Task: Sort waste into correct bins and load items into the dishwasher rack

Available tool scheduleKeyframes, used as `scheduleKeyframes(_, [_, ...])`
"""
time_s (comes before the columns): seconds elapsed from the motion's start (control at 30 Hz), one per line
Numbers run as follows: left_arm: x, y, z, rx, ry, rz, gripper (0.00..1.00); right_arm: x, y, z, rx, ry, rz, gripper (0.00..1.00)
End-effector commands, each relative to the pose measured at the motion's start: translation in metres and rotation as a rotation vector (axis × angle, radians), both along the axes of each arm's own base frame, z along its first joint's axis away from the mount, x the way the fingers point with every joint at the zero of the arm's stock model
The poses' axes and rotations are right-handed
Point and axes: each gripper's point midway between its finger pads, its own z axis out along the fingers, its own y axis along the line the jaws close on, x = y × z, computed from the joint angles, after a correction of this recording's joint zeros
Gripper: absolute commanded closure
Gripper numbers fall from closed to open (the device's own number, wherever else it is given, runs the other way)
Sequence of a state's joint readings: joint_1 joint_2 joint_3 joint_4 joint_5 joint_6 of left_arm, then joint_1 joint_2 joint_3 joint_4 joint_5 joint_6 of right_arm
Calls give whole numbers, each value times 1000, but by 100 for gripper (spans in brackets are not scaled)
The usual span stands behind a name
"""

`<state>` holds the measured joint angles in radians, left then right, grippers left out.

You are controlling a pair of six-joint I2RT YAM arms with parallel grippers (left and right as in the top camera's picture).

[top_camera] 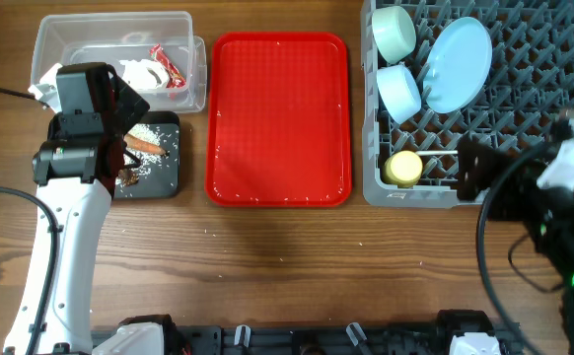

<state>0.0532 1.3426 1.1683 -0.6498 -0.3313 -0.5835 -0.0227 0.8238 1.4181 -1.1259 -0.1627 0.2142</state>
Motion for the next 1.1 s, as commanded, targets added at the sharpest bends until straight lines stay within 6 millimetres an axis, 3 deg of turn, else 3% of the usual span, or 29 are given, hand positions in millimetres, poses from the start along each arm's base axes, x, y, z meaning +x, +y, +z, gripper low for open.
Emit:
scheduleKeyframes(0.0, [2,-2,5,9,-8,-17,0,-10,-17,2,-92,-29,-61,0])
scheduleKeyframes(0.1, [2,-2,5,9,-8,-17,0,-2,-30,2,-127,-110,-125,0])
scheduleKeyframes(0.2, [2,-2,5,9,-8,-17,0,10,-30,-18,-124,-228,-133,0])
scheduleKeyframes(0.37, [2,-2,5,9,-8,-17,0,27,-5,-83,-68,-453,-5,0])
scheduleKeyframes(0.53, [2,-2,5,9,-8,-17,0,27,-4,-150,-17,-510,-13,0])
scheduleKeyframes(0.63, [2,-2,5,9,-8,-16,0,24,-4,-173,-18,-514,-13,0])
scheduleKeyframes(0.8, [2,-2,5,9,-8,-17,0,24,-3,-192,56,-517,-29,0])
scheduleKeyframes(0.9, [2,-2,5,9,-8,-17,0,25,-3,-191,144,-526,-51,0])
scheduleKeyframes(1.07, [2,-2,5,9,-8,-17,0,25,-3,-194,144,-517,-52,0])
